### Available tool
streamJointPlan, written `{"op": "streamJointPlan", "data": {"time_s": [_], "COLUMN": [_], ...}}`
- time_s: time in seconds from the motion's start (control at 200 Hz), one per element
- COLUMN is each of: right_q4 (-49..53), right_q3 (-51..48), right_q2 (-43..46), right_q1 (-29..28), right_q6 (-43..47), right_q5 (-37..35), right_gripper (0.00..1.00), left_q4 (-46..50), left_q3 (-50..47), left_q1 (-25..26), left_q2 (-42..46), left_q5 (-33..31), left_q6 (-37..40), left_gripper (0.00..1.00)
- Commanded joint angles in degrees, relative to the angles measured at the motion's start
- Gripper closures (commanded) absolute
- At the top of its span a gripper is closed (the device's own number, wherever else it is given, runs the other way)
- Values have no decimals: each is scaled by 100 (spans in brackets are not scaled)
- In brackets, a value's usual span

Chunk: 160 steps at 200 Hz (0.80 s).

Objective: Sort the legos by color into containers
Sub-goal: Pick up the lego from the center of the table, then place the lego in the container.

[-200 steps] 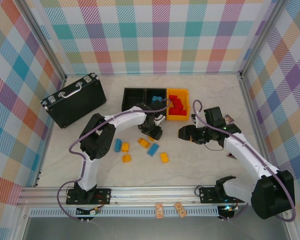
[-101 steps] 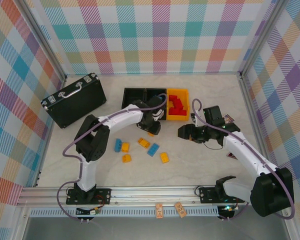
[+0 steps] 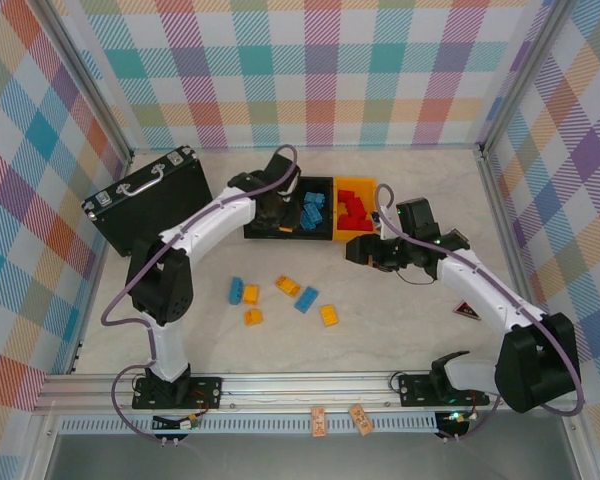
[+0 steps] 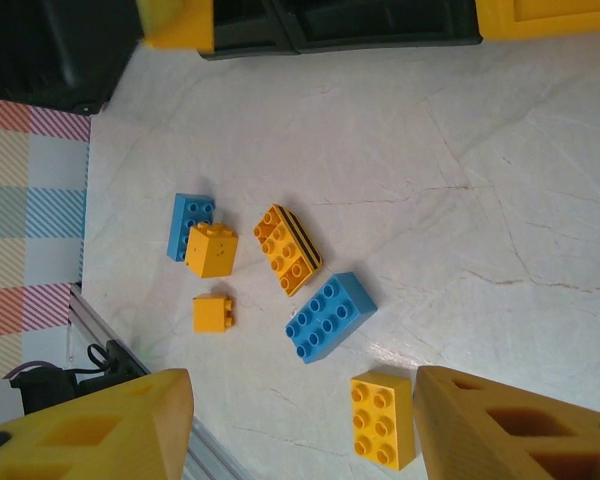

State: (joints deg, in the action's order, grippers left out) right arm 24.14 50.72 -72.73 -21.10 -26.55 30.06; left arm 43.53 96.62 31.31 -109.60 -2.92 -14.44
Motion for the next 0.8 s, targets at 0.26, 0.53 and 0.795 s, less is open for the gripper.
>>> {"op": "streamJointPlan", "data": {"time_s": [0.26,0.53,0.795], "right_q4": [-181,-117,-117], "right_q3": [85,-27,-44], "right_q2": [147,270,286], "right_q1": [-170,-179,-175], "right_q6": [-129,-177,-228], "right_q5": [-149,-282,-355], "right_gripper": [41,41,40], "left_q4": [519,753,846], "left_q3": [1841,2684,2990], "left_q1": [-620,-826,-881], "left_q2": [-1296,-2119,-2528], "left_q5": [-720,-679,-652], "left_q6": [-206,-237,-324], "left_gripper": [65,65,62]}}
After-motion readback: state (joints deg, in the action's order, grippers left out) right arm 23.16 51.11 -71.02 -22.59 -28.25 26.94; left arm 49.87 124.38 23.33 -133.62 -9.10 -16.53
